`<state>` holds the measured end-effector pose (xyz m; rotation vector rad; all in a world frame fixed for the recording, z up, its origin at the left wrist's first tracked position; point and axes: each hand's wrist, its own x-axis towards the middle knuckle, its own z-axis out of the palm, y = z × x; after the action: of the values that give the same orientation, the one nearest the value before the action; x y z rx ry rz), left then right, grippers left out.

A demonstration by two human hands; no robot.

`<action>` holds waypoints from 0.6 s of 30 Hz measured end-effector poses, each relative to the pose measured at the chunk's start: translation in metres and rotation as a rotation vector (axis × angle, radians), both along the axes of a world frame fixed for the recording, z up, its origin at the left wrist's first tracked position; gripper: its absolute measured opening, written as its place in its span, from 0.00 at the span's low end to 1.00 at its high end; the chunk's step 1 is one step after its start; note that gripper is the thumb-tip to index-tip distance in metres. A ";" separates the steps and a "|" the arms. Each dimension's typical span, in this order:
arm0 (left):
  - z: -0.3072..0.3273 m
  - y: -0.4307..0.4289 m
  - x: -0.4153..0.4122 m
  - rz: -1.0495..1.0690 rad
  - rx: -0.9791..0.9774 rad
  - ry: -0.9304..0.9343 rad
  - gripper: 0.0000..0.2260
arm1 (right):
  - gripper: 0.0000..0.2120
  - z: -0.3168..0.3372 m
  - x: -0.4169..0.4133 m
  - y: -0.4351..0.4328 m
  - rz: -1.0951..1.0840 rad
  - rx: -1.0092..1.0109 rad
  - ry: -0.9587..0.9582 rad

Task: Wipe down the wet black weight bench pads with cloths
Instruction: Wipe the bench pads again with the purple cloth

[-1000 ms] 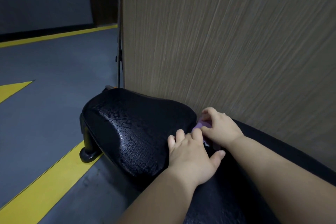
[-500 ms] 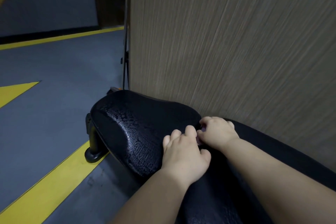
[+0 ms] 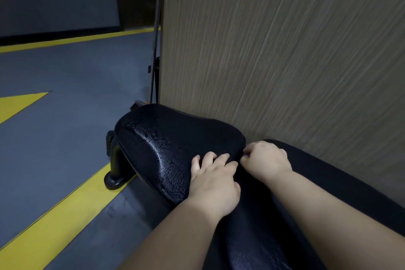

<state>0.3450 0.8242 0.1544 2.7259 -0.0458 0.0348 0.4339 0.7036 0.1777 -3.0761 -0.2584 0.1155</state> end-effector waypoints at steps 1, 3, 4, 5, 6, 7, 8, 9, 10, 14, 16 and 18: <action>0.000 0.000 0.000 -0.007 0.009 0.017 0.23 | 0.16 -0.003 -0.001 0.000 0.011 0.012 0.024; -0.002 -0.001 -0.001 -0.013 0.016 0.034 0.25 | 0.18 -0.009 -0.002 -0.003 0.032 0.119 0.043; -0.002 -0.001 -0.001 -0.011 0.012 0.037 0.26 | 0.18 -0.012 -0.002 -0.006 0.047 0.178 0.040; -0.003 -0.001 -0.001 -0.010 0.008 0.039 0.26 | 0.17 -0.014 -0.003 -0.009 0.065 0.230 0.042; -0.004 -0.001 0.000 -0.013 0.009 0.044 0.27 | 0.15 -0.016 -0.004 -0.013 0.082 0.282 0.054; -0.005 -0.001 0.000 -0.018 0.016 0.049 0.26 | 0.13 -0.017 -0.006 -0.016 0.099 0.340 0.072; -0.005 -0.001 0.000 -0.023 0.026 0.054 0.26 | 0.13 -0.015 -0.007 -0.019 0.111 0.390 0.087; -0.006 -0.002 0.000 -0.026 0.031 0.055 0.25 | 0.15 -0.013 -0.008 -0.022 0.117 0.434 0.092; -0.006 -0.002 0.000 -0.026 0.031 0.055 0.25 | 0.17 -0.011 -0.007 -0.024 0.117 0.457 0.084; -0.006 -0.003 0.000 -0.030 0.048 0.057 0.24 | 0.14 -0.014 -0.011 -0.020 0.072 0.282 -0.113; -0.005 -0.003 0.000 -0.030 0.055 0.060 0.24 | 0.15 -0.021 -0.018 -0.014 0.117 0.181 -0.124; -0.005 -0.003 0.001 -0.024 0.044 0.060 0.24 | 0.20 -0.024 -0.023 -0.012 0.170 0.105 -0.037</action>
<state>0.3457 0.8210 0.1497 2.7686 -0.0624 -0.0550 0.4110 0.6916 0.1533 -2.9499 -0.5105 0.0507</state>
